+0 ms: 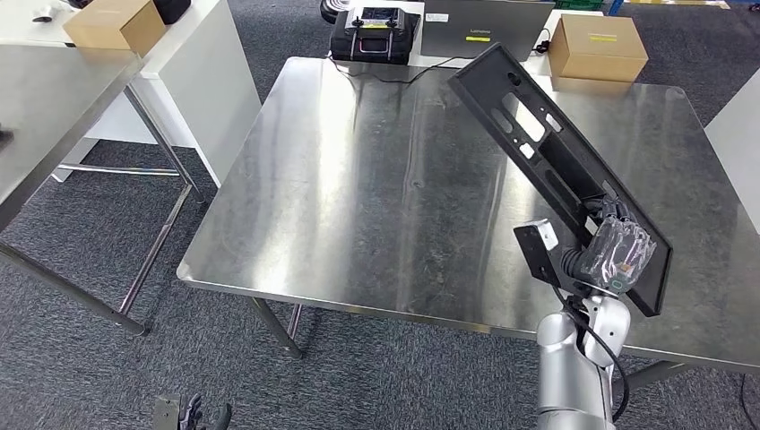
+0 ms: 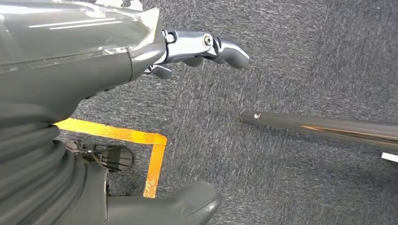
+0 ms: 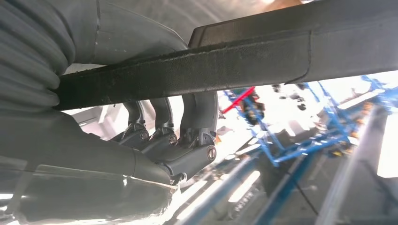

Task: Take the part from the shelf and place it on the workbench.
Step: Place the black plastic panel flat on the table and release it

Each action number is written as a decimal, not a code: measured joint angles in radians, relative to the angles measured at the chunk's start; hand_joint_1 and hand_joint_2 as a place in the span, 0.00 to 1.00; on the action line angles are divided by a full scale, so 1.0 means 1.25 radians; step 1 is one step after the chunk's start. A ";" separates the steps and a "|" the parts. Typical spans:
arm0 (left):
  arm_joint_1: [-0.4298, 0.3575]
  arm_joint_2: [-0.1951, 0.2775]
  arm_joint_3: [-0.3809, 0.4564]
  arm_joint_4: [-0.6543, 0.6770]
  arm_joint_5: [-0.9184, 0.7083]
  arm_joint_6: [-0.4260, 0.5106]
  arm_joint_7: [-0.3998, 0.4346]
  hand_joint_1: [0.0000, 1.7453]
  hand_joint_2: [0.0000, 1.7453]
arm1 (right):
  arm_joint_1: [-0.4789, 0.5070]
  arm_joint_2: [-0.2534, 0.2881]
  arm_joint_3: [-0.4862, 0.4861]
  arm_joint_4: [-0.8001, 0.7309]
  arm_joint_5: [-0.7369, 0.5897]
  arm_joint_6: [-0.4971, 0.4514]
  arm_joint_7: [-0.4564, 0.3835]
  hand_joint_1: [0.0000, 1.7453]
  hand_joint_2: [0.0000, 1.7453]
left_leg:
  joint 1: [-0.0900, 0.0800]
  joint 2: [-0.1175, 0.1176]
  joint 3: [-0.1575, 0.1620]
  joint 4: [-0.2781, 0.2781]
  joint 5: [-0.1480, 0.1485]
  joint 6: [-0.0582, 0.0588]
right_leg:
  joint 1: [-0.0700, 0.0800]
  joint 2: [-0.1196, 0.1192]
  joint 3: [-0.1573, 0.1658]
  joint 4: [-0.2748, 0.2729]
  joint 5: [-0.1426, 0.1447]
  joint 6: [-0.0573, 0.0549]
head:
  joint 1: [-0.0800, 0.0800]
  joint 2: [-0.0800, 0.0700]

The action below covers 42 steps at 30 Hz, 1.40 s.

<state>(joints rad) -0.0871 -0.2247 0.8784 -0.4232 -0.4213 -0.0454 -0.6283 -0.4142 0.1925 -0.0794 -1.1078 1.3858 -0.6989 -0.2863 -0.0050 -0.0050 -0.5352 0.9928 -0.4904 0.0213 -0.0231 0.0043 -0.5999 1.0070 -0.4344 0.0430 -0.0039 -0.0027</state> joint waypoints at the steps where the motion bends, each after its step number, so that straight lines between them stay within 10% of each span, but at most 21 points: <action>1: -0.002 0.001 0.000 0.000 -0.002 0.000 0.001 0.00 1.00 | -0.015 -0.005 -0.008 0.018 0.011 0.000 0.015 1.00 1.00 | -0.001 0.000 0.000 0.000 0.000 0.000 | 0.000 0.000 0.000 0.000 0.000 0.000 | 0.000 0.000; 15: -0.026 0.014 -0.007 0.006 -0.011 -0.007 0.018 0.00 1.00 | -0.173 -0.085 -0.072 0.259 0.069 0.000 0.142 1.00 1.00 | -0.003 0.000 -0.002 0.003 -0.001 0.001 | -0.003 0.000 0.000 0.000 0.001 0.001 | 0.000 0.000; 42: -0.033 0.026 -0.027 0.020 0.019 -0.004 0.024 0.00 1.00 | -0.300 -0.106 -0.077 0.541 0.063 0.070 0.212 1.00 1.00 | -0.002 0.000 -0.002 0.003 -0.001 0.002 | -0.004 0.000 0.001 0.000 0.001 0.001 | 0.000 0.000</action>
<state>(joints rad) -0.1279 -0.1923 0.8446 -0.3981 -0.3979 -0.0507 -0.5979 -0.7889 0.0596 -0.1760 -0.4311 1.4643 -0.6111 -0.0212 -0.0080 -0.0049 -0.5381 0.9971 -0.4911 0.0234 -0.0275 0.0046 -0.5983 1.0070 -0.4336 0.0444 -0.0041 -0.0027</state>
